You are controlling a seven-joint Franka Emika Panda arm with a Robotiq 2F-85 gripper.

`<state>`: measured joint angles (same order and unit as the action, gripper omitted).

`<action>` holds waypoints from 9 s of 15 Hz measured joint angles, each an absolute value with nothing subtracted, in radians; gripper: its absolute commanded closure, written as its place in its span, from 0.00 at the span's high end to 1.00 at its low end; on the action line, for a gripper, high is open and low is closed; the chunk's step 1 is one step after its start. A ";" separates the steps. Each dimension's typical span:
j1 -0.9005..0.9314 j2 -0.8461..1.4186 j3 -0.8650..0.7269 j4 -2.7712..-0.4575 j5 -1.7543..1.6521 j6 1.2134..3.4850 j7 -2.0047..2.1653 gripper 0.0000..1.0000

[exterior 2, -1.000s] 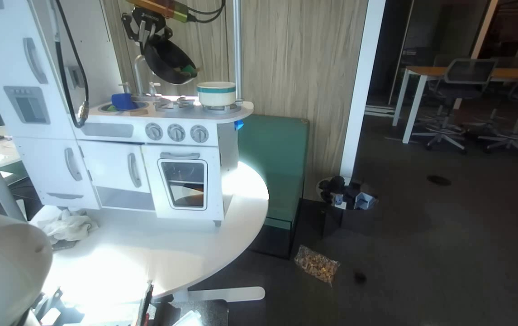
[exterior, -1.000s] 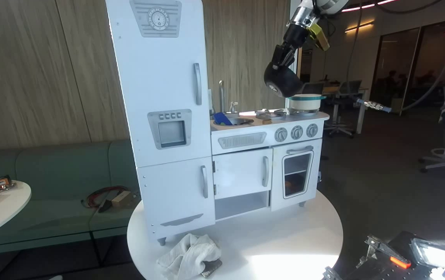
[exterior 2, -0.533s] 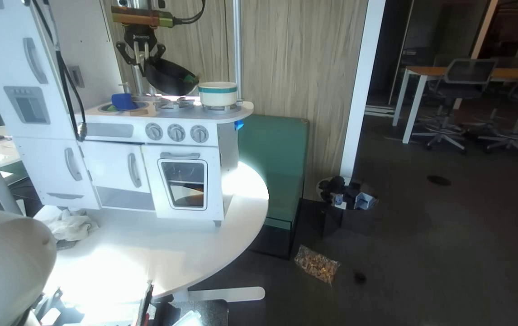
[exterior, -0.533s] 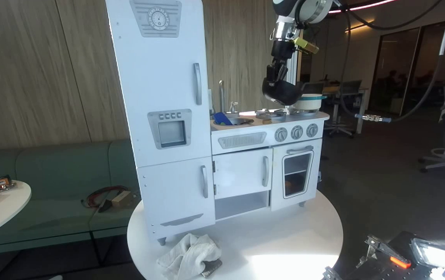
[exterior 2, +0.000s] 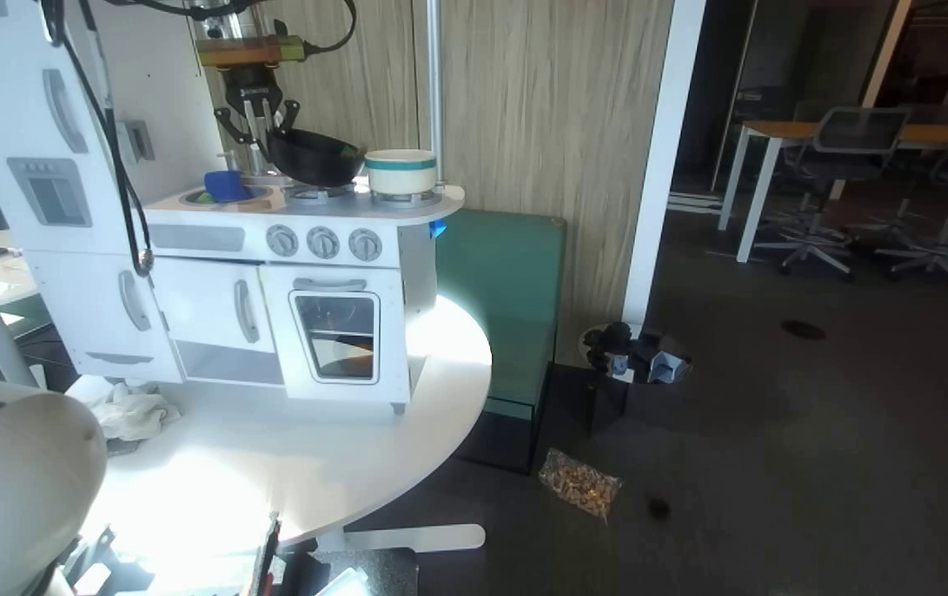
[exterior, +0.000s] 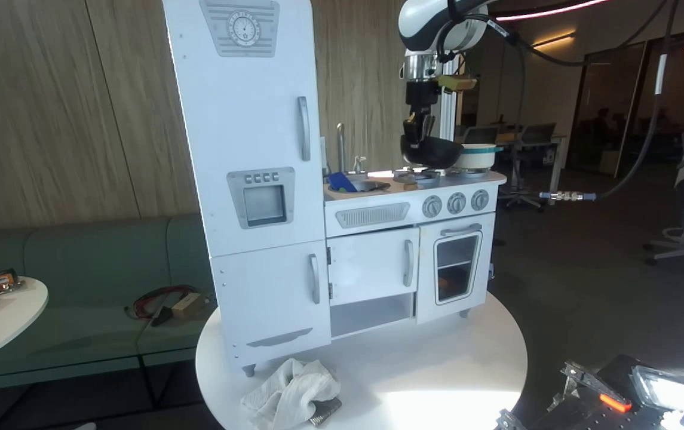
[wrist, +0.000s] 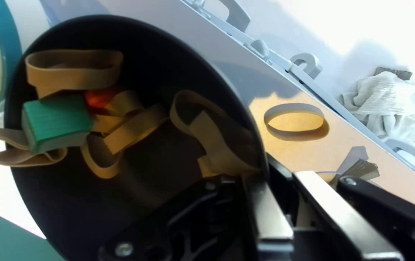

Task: Pick the black bowl and pour all its contents into the white bowl, pick up the silver spoon from the sink and mix the contents of the white bowl

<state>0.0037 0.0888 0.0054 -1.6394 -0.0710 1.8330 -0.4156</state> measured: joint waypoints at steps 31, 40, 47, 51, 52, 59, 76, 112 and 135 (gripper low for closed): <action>0.083 0.205 0.061 -1.558 -0.304 1.872 -0.306 1.00; 0.166 0.083 0.112 -1.679 -0.421 1.902 -0.083 1.00; 0.164 0.033 0.122 -1.775 -0.326 1.832 -0.078 1.00; 0.149 0.047 0.118 -1.789 -0.285 1.831 -0.079 1.00; 0.145 0.053 0.116 -1.789 -0.285 1.831 -0.079 1.00; 0.127 0.110 0.111 -1.772 -0.266 1.832 -0.100 1.00; 0.136 0.212 0.115 -1.639 -0.273 1.830 -0.133 0.06; -0.014 -0.191 0.004 -1.605 -0.434 1.581 0.209 0.05; -0.134 0.206 -0.111 -1.342 -0.166 1.393 0.051 0.05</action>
